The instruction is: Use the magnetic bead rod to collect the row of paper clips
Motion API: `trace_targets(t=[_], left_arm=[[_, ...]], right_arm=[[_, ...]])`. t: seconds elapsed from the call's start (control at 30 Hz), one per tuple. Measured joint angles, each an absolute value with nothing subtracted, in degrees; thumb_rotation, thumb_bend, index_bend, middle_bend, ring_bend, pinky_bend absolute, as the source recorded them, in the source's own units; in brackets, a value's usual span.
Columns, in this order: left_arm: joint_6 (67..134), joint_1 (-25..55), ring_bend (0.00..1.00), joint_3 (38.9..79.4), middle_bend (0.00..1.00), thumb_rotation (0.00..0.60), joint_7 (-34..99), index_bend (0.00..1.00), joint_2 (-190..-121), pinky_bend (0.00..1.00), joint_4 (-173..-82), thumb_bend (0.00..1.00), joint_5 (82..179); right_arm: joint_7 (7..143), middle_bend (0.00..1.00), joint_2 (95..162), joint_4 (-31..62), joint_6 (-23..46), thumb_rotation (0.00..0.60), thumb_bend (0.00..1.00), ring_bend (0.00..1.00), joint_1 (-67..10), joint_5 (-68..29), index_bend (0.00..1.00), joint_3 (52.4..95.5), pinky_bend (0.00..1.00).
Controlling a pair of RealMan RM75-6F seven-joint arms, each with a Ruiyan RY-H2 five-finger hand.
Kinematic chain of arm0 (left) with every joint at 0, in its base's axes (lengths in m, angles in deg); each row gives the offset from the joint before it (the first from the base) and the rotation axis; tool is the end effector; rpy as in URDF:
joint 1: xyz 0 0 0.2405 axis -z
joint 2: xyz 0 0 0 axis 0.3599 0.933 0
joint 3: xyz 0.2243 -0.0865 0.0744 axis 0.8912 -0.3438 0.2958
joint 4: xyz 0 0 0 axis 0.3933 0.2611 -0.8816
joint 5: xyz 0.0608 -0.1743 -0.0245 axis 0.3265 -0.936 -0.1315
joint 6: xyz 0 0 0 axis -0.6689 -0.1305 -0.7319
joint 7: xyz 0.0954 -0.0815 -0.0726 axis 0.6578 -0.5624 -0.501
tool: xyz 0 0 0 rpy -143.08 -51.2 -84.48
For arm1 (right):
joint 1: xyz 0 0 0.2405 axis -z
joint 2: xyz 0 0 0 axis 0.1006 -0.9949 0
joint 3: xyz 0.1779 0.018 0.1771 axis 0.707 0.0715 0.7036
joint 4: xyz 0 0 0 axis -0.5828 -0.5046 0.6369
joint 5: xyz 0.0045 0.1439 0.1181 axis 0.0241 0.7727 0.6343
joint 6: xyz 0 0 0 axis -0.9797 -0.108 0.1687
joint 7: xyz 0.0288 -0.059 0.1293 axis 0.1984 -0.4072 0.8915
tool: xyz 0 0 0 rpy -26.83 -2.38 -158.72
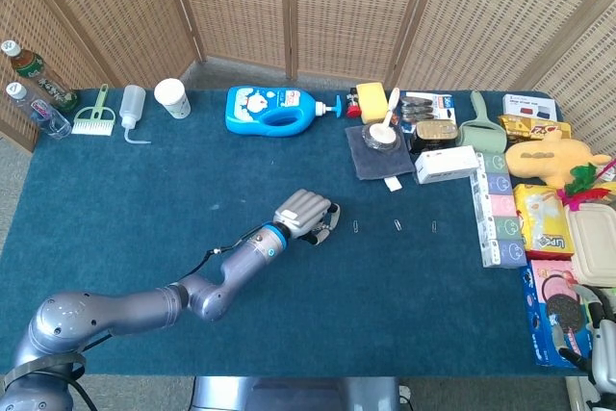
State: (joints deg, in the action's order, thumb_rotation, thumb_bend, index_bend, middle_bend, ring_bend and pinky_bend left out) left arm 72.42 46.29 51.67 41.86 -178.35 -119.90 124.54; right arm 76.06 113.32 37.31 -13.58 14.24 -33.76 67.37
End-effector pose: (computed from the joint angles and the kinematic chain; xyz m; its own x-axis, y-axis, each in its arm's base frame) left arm -0.0086 0.3743 -0.0905 0.3996 0.4515 0.7978 0.8341 -0.5401 -0.1121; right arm -0.3331 -0.1052 0.1704 0.2301 0.0199 0.9730 -0.9096 0.3597 0.2077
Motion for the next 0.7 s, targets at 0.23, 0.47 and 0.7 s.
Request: trace_targets(t=[0.23,0.47,0.7], left_arm=[[72.20,46.60,1.00,51.64,1.00,0.600,41.96,0.59,-178.77,1.00,-119.38,0.47,124.35],[73.44,46.31,1.00,51.49,1.00,0.600,42.96,0.59,-176.50,1.00,-121.50,0.47,124.67],[74.81,45.98,1.00,52.28,1.00,0.600,47.65,0.59,-172.95,1.00,-124.36,0.47,122.81]], right_arm=[[76.04,0.20,113.35,37.35,-13.78,0.600,0.39,0.10,14.49,-33.62,0.21,67.37,0.43],[75.92,0.20,113.48,37.44,-13.81,0.600,0.39,0.10,14.37,-34.01,0.21,67.44,0.43],[76.31,0.20,113.67,37.12,-13.65,0.600,0.39,0.10,14.24,-34.46,0.21,67.38,0.43]])
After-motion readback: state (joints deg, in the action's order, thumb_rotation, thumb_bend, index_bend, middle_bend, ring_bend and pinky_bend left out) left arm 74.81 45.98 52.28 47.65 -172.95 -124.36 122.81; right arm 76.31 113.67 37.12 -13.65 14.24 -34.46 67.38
